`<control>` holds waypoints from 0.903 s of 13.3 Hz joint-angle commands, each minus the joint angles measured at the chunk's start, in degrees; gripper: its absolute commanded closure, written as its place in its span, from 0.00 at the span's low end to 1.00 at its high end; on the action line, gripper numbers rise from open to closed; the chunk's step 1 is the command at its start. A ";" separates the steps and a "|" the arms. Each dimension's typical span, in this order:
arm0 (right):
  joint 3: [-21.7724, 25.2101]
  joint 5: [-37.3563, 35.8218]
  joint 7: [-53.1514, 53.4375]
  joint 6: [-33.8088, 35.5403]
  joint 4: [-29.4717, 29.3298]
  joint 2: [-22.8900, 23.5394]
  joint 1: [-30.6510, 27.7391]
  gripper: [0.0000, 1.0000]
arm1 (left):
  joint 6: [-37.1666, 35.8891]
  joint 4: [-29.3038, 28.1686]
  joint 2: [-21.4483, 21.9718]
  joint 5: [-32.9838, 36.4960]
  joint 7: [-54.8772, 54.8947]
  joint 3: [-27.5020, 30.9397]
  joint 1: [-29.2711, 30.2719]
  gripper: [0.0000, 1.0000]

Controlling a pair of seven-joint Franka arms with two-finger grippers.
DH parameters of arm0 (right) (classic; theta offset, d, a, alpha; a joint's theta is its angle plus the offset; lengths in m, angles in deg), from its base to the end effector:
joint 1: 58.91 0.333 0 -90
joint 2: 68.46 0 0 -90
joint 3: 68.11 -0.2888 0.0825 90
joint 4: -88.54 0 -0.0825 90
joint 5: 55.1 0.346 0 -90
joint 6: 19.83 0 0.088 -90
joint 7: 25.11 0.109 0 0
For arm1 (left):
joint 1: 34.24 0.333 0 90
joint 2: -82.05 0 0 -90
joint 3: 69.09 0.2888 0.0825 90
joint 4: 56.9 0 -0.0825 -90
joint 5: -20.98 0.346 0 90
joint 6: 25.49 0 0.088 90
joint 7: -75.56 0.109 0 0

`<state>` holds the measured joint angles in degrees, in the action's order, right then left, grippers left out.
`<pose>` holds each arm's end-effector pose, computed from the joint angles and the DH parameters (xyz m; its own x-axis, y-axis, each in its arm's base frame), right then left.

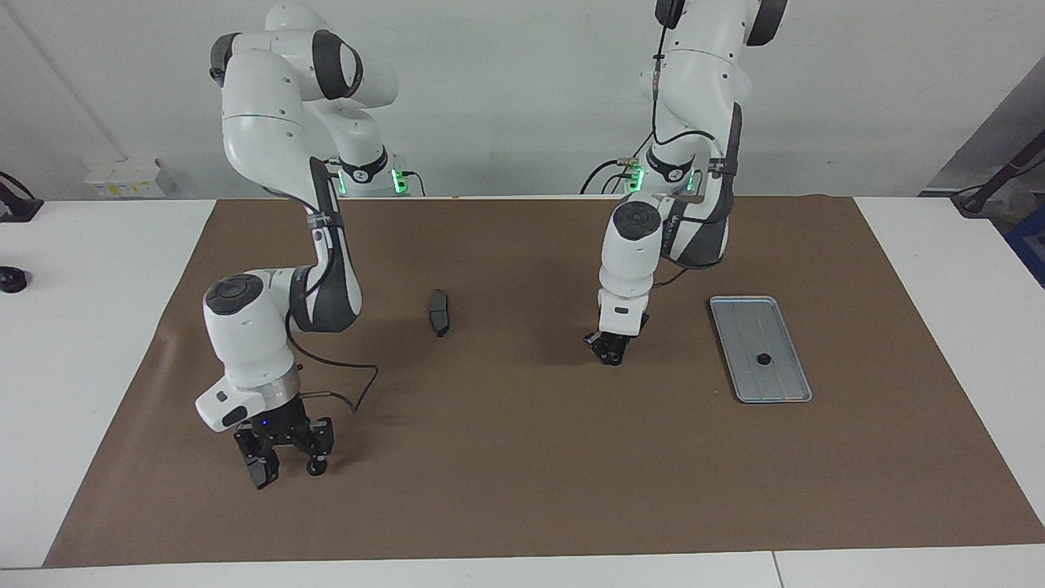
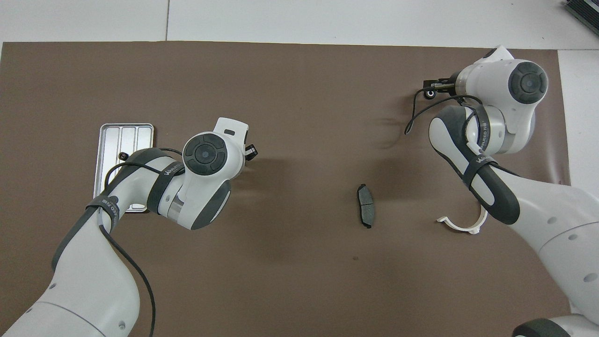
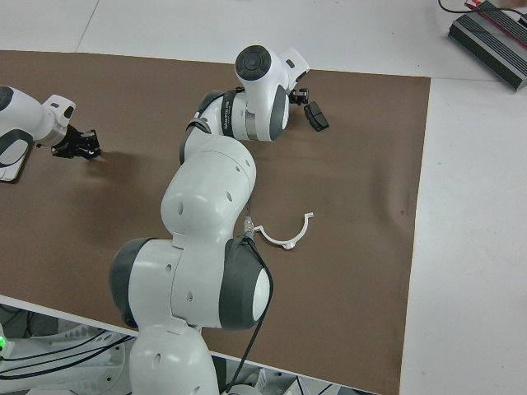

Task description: Pick bearing gear from pile to tray

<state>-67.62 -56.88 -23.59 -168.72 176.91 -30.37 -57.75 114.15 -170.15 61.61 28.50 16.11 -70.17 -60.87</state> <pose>0.6933 0.0098 0.3030 0.9241 0.0146 0.3818 0.0075 -0.9998 0.0201 0.5176 -0.2708 0.2962 0.8878 0.4426 0.1265 0.4411 -0.8965 0.0410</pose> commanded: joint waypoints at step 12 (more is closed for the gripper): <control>-0.22 -0.24 -0.11 4.30 -0.30 1.72 0.69 0.56 | -9.85 -9.07 14.98 -5.58 49.67 0.56 30.65 1.00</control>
<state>-67.67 -56.97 -23.58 -167.19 176.45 -28.69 -56.53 100.80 -173.19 73.03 23.86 61.20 -68.90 -32.99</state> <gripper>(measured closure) 0.480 0.656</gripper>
